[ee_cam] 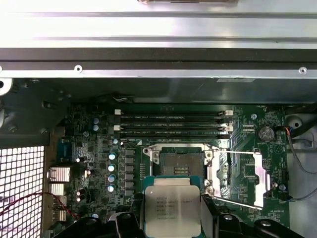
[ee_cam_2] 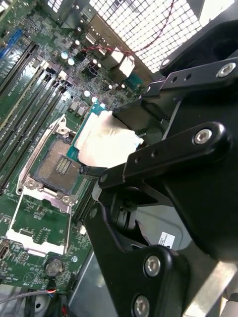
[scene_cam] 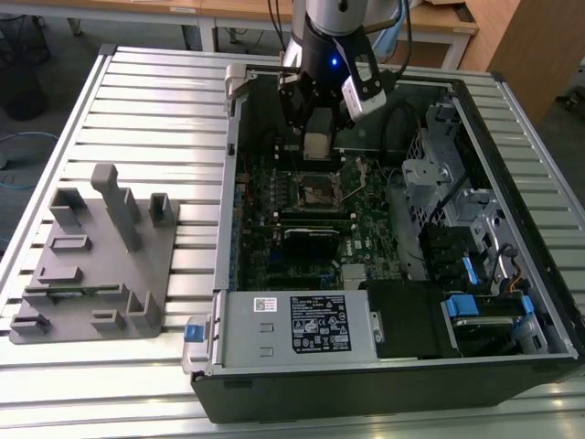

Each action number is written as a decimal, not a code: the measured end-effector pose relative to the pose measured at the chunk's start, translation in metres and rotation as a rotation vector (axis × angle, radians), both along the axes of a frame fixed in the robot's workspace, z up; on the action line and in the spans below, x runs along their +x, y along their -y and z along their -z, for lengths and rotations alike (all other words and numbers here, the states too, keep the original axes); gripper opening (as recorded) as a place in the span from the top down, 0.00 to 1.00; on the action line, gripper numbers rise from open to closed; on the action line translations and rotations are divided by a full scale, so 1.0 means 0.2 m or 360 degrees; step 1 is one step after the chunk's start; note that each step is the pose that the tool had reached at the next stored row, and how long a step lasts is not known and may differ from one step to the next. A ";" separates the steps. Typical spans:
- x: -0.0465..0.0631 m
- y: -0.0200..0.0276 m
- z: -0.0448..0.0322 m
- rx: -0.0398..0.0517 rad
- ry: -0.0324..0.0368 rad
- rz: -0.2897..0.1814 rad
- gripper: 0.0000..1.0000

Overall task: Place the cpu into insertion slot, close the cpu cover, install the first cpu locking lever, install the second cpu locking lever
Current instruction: 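Place the cpu into insertion slot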

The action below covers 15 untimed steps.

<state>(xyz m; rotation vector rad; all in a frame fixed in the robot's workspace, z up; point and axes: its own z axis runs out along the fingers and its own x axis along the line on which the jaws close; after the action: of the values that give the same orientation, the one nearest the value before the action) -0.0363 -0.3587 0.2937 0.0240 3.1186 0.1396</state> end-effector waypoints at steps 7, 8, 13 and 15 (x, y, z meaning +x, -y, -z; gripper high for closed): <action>0.00 0.000 0.009 0.0000 0.0000 0.0000 0.46; 0.00 0.000 0.009 0.0000 0.0000 0.0000 0.46; 0.01 0.000 0.011 0.0000 0.0000 0.0000 0.46; 0.01 0.000 0.011 0.0000 0.0000 0.0000 0.46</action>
<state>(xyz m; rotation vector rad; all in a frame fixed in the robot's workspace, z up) -0.0334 -0.3588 0.2914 0.0240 3.1186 0.1396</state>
